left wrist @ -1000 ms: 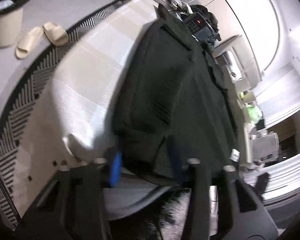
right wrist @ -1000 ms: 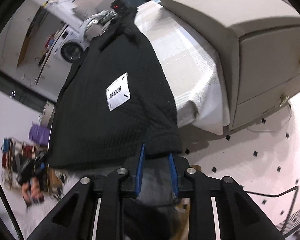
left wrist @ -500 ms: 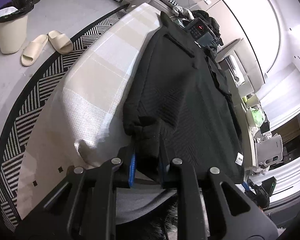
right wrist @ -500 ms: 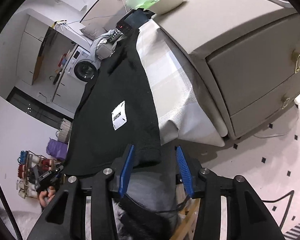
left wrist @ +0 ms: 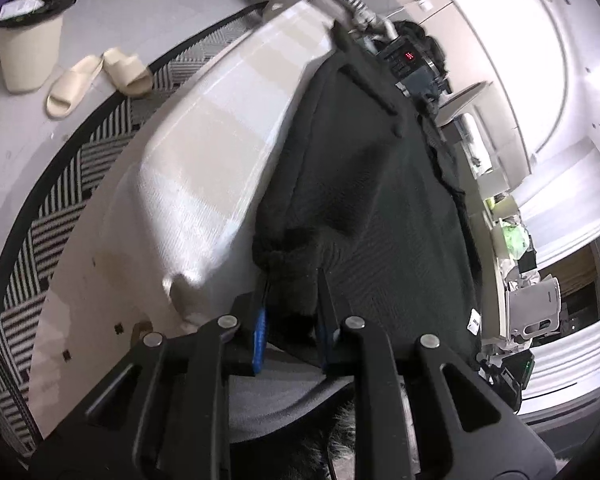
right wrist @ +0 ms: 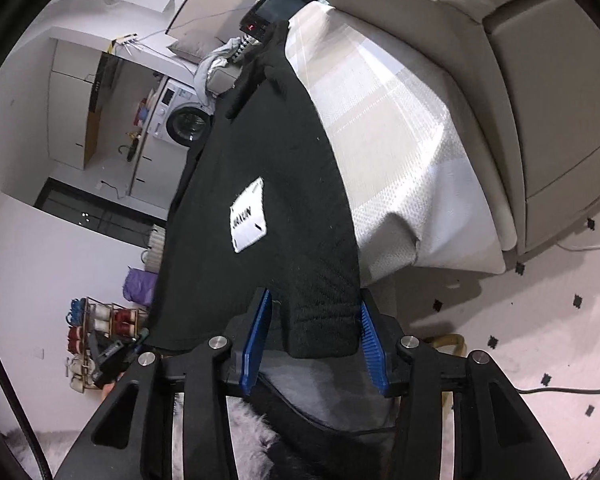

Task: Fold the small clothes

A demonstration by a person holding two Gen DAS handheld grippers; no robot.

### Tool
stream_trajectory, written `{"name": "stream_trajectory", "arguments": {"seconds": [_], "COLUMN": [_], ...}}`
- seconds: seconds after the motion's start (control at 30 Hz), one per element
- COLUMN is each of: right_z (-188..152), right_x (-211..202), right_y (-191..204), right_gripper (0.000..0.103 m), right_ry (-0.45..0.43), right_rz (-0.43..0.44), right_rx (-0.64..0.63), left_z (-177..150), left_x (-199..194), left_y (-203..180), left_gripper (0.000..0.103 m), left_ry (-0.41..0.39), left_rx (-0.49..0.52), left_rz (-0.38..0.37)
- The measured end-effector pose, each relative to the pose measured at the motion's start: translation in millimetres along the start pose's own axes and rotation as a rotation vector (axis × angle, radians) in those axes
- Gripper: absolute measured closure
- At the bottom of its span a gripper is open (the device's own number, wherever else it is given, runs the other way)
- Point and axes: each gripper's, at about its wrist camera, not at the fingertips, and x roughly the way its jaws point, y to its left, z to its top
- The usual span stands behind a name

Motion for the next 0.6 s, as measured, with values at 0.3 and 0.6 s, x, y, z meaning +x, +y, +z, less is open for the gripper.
{"name": "stream_trajectory", "arguments": {"seconds": [0.3, 0.6], "right_z": [2, 14], "right_x": [-14, -1], "right_y": [42, 28], "right_gripper": [0.095, 0.086], "right_ry": [0.000, -0.007], "right_rz": [-0.050, 0.029], "right_rx": [-0.143, -0.044], "left_z": [0, 3], "left_x": [6, 14], "left_y": [-13, -13], "left_gripper": [0.079, 0.071], "left_ry": [0.020, 0.033], "left_rx": [0.042, 0.035], "left_rz": [-0.004, -0.024]}}
